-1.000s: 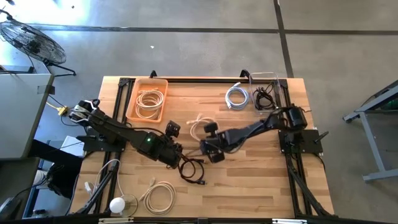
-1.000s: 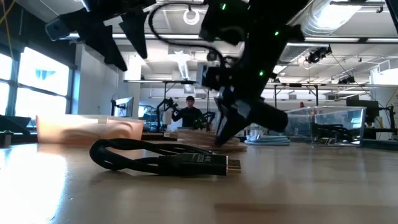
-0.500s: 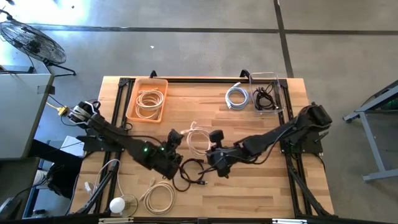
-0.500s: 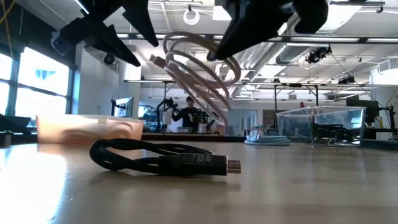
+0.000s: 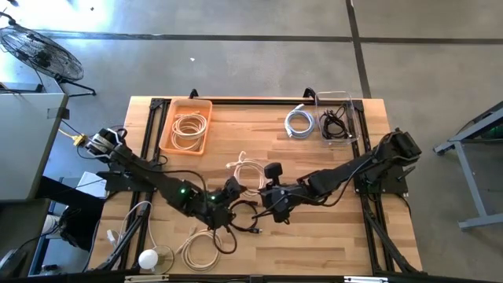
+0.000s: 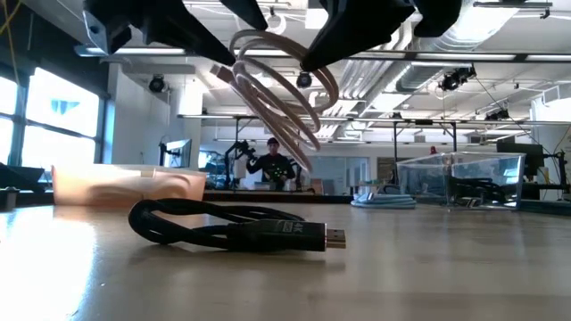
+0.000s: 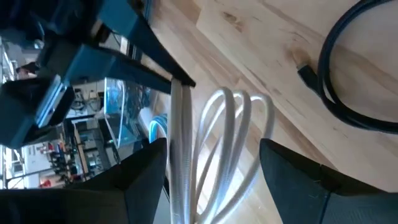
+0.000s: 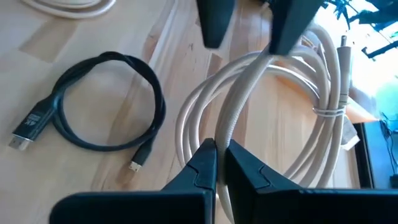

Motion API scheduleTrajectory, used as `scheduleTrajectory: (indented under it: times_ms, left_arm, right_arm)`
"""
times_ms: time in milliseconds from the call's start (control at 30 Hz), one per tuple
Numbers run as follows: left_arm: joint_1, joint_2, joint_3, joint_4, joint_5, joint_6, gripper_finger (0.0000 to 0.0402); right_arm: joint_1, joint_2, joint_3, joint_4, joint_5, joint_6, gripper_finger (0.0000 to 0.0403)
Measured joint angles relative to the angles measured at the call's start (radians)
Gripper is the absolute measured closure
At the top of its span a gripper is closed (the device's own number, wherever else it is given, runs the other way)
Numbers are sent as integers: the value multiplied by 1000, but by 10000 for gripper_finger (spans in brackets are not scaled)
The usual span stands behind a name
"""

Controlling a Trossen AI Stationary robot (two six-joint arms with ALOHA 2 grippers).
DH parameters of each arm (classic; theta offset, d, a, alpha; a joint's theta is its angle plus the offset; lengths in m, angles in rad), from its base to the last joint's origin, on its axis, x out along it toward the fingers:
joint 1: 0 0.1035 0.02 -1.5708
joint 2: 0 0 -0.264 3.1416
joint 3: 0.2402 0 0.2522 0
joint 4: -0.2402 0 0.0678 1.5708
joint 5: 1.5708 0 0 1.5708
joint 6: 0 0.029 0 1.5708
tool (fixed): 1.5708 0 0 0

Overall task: Sort HDMI cables
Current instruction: Put the brown HDMI cable into the orange bin

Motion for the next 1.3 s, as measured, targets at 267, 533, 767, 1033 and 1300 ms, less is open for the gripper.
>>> scheduleTrajectory:
  times_ms: [267,533,767,1033,1300]
  left_arm:
    - [55,0,0,2,26,-1,151]
    - [109,0,0,0,82,-28,179]
    - [123,1,0,-12,110,-29,369]
    - [122,1,0,-25,93,-35,391]
    - [122,1,0,-33,65,-46,392]
  right_arm:
    - [1,0,0,14,-44,-7,395]
    - [1,0,0,16,-44,-7,395]
    - [1,-1,1,21,-45,-7,395]
    - [1,-2,2,66,0,83,330]
    - [2,-2,2,59,149,116,224]
